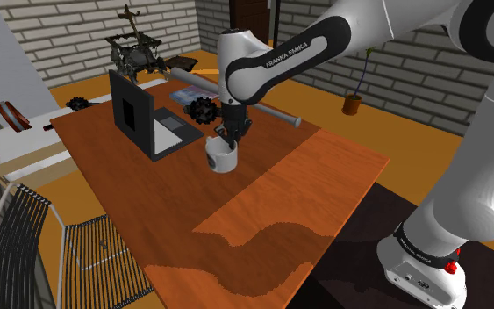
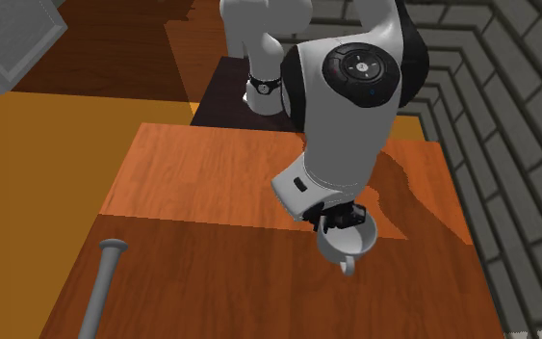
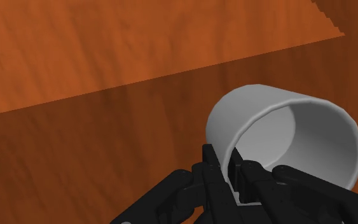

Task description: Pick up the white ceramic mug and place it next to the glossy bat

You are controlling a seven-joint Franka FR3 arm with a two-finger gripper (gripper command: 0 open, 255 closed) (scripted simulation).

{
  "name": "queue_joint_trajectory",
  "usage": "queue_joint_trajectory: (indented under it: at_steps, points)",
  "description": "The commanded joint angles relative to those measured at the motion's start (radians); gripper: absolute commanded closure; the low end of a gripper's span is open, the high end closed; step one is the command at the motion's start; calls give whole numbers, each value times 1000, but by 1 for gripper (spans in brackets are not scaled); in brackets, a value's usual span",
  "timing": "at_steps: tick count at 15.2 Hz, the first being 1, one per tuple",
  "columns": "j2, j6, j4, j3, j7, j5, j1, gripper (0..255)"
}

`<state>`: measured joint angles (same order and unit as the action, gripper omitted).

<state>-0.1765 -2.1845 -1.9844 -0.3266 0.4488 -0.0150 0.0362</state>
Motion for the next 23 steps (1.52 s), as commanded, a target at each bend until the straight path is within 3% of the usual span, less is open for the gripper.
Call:
queue_joint_trajectory:
  at_steps: [1, 15, 23]
  points:
    - [11, 24, 14, -1, -1, 4, 0, 255]
    - [70, 190, 124, -4, -10, 25, -5, 255]
    - [67, 203, 133, 76, -197, 39, -107, 255]
